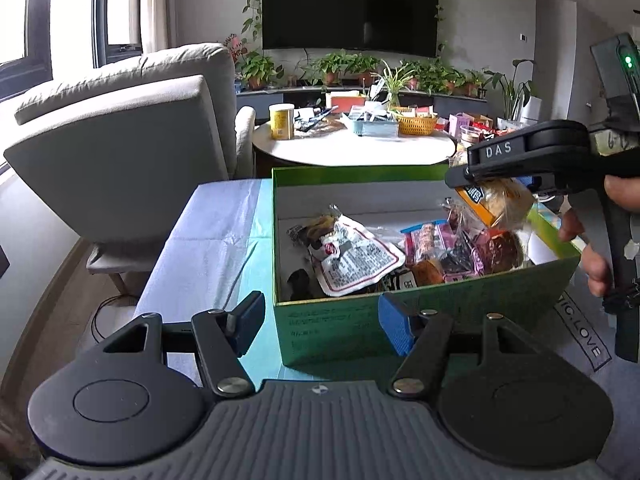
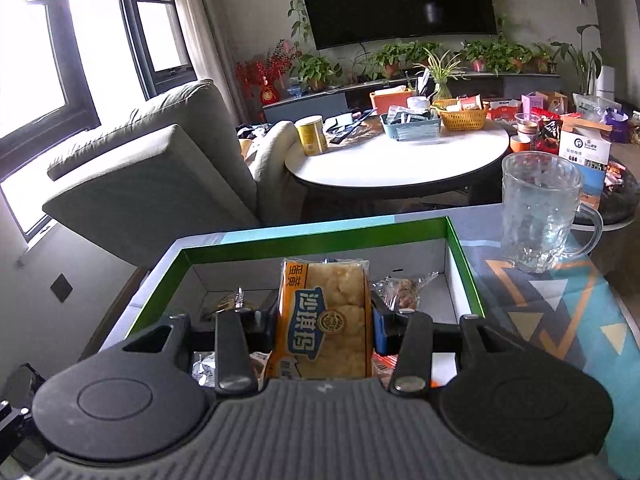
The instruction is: Organize snacks
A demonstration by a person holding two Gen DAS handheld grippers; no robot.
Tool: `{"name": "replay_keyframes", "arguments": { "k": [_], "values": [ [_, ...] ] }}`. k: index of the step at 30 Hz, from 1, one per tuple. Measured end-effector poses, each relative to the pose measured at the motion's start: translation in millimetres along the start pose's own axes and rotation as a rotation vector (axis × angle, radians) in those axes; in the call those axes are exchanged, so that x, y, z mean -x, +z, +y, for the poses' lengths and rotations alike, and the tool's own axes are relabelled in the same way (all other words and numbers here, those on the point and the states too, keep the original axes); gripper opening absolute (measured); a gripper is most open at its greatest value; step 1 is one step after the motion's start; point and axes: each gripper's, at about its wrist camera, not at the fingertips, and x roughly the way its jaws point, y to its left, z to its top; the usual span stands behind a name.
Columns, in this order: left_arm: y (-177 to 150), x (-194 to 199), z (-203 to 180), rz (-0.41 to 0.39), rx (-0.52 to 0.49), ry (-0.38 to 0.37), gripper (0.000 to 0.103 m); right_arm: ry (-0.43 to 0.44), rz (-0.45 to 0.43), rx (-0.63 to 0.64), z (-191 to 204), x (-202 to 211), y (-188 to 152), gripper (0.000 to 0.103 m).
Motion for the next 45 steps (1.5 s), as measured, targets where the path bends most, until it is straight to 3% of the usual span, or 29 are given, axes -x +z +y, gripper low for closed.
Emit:
{"name": "replay_keyframes", "arguments": {
  "k": [8, 28, 36, 40, 45],
  "values": [
    [-4, 2, -5, 0.007, 0.003, -0.019, 0.06, -0.006, -0.039, -0.038, -1, 14, -4, 0.078],
    [-8, 19, -19, -0.01, -0.005, -0.023, 0.06, 0.053, -0.033, -0.023, 2, 60, -35, 0.086],
    [-4, 33, -24, -0.075, 0.002, 0.021, 0.061, 0.065, -0.045, -0.028, 4, 79, -49, 0.089],
    [-3, 38, -30, -0.08, -0.003, 0.035, 0.076, 0.071, -0.044, -0.03, 2, 88, -54, 0.09],
    [-4, 47, -37, -0.094, -0.015, 0.052, 0.076, 0.063, -0.054, -0.029, 0, 97, -57, 0.091]
  ]
}}
